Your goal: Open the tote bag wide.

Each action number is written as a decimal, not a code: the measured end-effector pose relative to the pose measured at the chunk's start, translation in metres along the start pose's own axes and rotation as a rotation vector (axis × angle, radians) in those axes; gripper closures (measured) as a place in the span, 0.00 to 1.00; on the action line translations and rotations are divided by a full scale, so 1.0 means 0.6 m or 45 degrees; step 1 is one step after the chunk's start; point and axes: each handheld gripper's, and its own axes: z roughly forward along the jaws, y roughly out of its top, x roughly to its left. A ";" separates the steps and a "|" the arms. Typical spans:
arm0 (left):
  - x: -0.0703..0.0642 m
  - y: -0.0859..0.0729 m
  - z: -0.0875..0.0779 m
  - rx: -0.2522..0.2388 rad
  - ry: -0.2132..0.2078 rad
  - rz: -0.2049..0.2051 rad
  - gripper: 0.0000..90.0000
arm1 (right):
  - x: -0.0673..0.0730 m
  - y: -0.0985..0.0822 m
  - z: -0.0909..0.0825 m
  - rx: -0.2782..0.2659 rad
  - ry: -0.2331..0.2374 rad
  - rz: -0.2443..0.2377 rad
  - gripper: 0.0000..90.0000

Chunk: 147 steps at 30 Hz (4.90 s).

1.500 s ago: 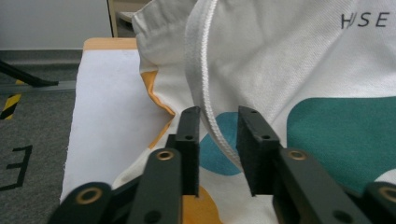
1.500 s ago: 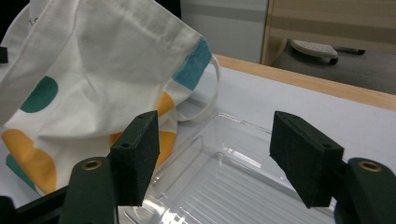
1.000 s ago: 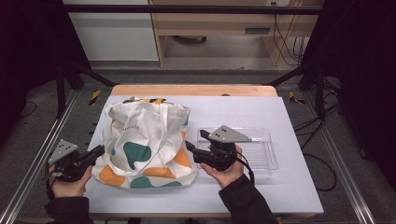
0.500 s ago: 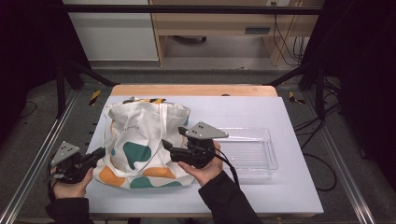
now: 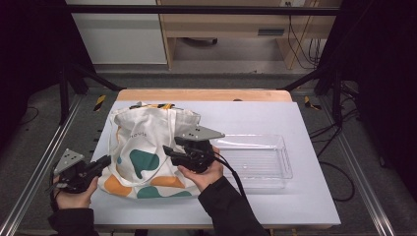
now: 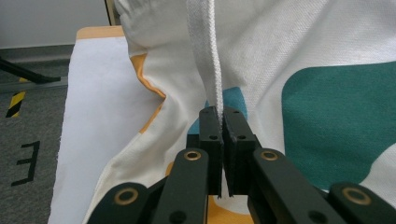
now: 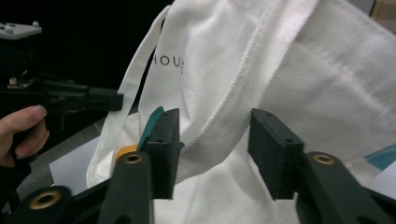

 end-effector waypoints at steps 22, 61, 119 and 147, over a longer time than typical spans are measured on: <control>0.000 0.027 -0.013 -0.094 0.047 -0.012 0.61 | 0.011 -0.028 -0.017 0.074 0.072 -0.039 0.98; -0.009 0.003 -0.005 -0.023 0.012 0.061 0.97 | 0.007 -0.003 0.021 -0.049 -0.120 -0.006 0.67; -0.027 0.023 -0.009 -0.048 0.064 0.147 0.97 | 0.035 -0.029 -0.029 -0.065 0.065 -0.064 0.88; -0.014 0.024 -0.045 -0.169 0.001 0.050 0.86 | 0.046 -0.033 0.045 0.108 0.023 -0.110 1.00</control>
